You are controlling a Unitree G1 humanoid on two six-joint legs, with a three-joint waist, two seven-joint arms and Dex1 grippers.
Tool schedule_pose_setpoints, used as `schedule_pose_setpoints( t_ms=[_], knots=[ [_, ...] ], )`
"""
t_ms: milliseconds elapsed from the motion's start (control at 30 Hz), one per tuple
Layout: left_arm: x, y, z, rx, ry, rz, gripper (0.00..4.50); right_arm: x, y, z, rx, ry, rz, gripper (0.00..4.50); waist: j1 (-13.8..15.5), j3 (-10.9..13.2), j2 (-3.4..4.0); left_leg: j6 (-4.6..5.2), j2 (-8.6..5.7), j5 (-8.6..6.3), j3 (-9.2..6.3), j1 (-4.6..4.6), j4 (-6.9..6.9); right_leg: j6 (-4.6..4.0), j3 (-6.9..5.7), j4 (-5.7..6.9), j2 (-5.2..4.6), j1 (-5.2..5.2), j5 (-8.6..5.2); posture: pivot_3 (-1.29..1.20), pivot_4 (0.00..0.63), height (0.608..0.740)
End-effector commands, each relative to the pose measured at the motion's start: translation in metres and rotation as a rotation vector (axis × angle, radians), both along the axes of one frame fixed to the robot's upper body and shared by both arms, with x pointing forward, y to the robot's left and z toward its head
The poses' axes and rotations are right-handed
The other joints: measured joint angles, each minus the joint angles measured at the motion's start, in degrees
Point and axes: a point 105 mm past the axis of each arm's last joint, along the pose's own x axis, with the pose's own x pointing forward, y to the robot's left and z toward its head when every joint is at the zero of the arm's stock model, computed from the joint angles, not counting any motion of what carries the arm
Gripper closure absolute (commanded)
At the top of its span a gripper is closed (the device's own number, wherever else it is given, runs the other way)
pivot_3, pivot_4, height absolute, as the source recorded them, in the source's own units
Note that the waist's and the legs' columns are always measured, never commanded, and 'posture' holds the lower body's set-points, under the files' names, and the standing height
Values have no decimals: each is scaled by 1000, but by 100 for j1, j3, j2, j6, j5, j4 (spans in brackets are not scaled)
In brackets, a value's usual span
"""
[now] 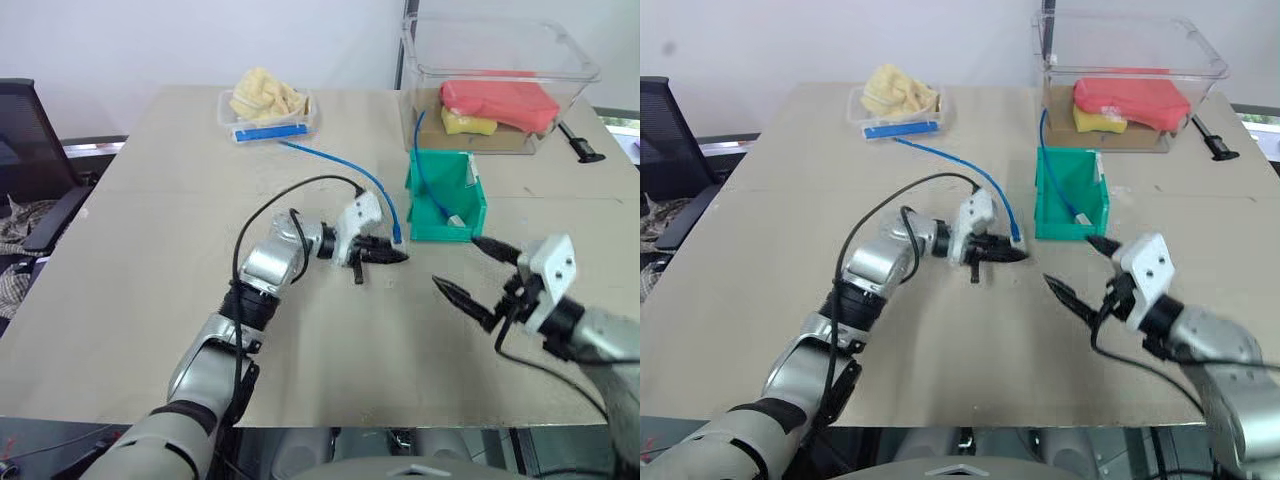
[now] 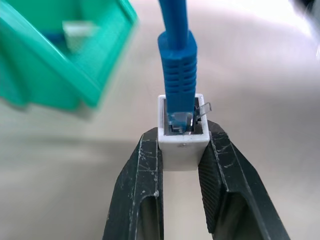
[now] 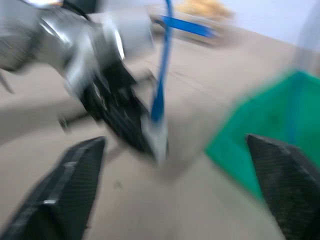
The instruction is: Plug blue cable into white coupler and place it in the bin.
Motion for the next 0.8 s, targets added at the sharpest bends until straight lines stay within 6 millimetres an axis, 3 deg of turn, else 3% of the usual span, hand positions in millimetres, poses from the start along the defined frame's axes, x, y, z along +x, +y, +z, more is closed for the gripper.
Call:
schedule_pose_setpoints(
  t_ms=[33, 233, 467, 600, 733, 767, 800],
  knots=[
    [-3, -14, 35, -98, 39, -18, 4133, -11, -8, 20, -36, -144, -132, 95, -42, -1, 5, 0, 0, 0, 17, 10, 0, 1, 10, 1, 3, -1, -1, 0, 150, 740],
    [21, -37, 64, -155, 148, 87, 4133, -20, -27, 23, -52, -208, -316, 95, -12, 0, 4, 0, 0, 0, 19, 22, 7, 23, 12, 1, 9, 11, -14, 0, 150, 740],
    [56, -75, 76, -139, 228, 256, 4133, -27, -36, 22, -62, -221, -385, 95, 5, 2, 2, 1, -13, 0, 25, 8, 7, 34, 16, -14, 7, 7, -21, 0, 150, 740],
    [65, -88, 78, -130, 228, 325, 4133, -28, -35, 20, -56, -222, -401, 95, -9, 3, 0, 1, -26, -1, 28, 6, 2, 41, 19, -14, 3, 3, -26, 0, 150, 740],
    [69, -96, 82, -136, 260, 385, 2252, -30, -31, 20, -52, -224, -410, 0, -4, 4, -1, 1, -24, -1, 29, 7, -5, 43, 20, -14, 2, -1, -28, 0, 150, 740],
    [69, -97, 83, -133, 261, 388, 1539, -30, -31, 20, -51, -225, -412, 0, -5, 4, -1, 1, -24, -1, 28, 7, -5, 44, 19, -14, 1, -1, -28, 0, 150, 740],
    [69, -97, 84, -130, 259, 389, 1384, -31, -31, 21, -50, -227, -414, 0, -6, 4, -1, 1, -24, -1, 28, 7, -5, 44, 19, -13, 1, -1, -28, 0, 150, 740]
  ],
)
